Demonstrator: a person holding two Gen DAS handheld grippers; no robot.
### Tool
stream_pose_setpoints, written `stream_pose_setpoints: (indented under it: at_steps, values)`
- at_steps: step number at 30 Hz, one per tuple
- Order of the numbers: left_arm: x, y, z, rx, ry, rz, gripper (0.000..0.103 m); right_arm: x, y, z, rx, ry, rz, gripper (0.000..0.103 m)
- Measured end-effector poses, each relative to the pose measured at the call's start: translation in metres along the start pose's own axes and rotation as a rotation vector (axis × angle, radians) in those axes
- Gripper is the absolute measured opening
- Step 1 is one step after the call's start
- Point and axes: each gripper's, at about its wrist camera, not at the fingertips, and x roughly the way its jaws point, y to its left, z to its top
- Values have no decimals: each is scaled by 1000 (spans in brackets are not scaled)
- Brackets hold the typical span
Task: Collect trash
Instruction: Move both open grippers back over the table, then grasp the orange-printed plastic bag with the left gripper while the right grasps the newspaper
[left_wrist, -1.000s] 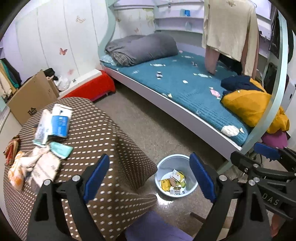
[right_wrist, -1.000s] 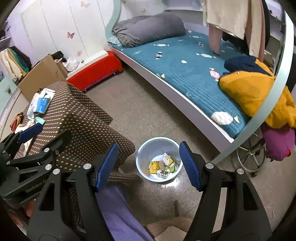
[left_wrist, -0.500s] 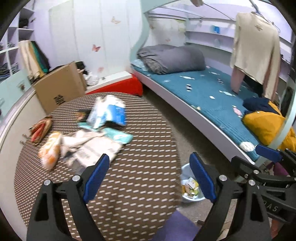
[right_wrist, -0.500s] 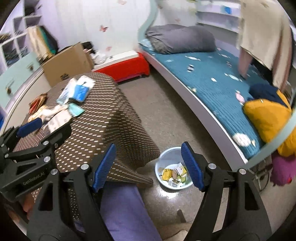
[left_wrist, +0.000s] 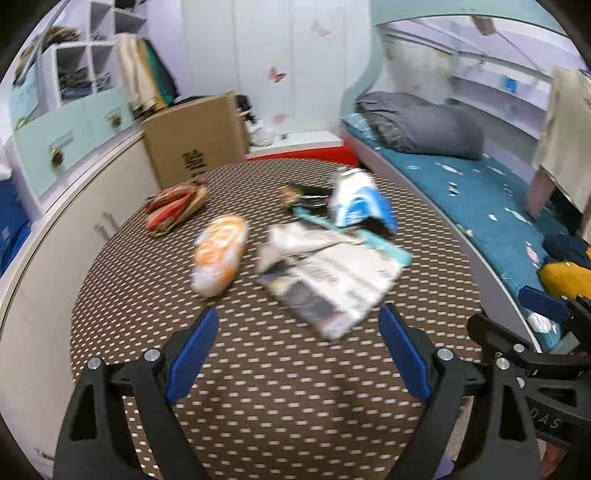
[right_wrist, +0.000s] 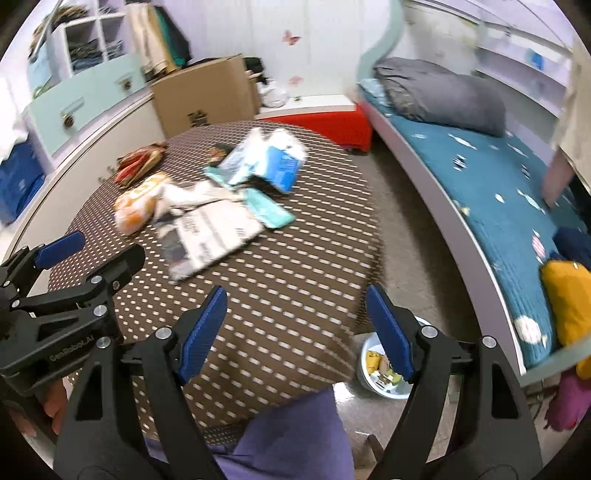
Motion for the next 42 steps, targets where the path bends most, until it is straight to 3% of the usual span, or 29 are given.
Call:
stream_pose_setpoints:
  at_steps: [6, 11, 24, 26, 29, 36, 38, 39, 41, 42]
  values:
    - [17, 43, 3, -56, 35, 28, 86, 21, 37, 17, -67, 22, 45, 77]
    - [39, 67, 12, -93, 61, 4, 86, 36, 55, 35, -100, 35, 67, 77]
    - [119, 88, 41, -127, 151, -28, 85, 87, 79, 73, -172, 84, 83, 77]
    - [128, 91, 40, -138, 181, -46, 37, 92, 83, 76, -184, 93, 97, 77]
    - [121, 105, 37, -179, 159, -66, 36, 96, 90, 79, -219, 94, 124, 77]
    - [94, 135, 15, -250, 139, -11, 36, 117, 128, 80, -354, 120, 230, 77]
    - [90, 141, 9, -266, 143, 1, 36, 133, 141, 76, -411, 132, 206, 77]
    - [87, 144, 4, -273, 148, 9, 36, 138, 143, 75, -423, 130, 183, 75]
    - [83, 147, -5, -282, 153, 23, 36, 144, 146, 70, -452, 105, 144, 61]
    - [80, 149, -9, -285, 155, 29, 36, 142, 146, 68, -457, 97, 168, 54]
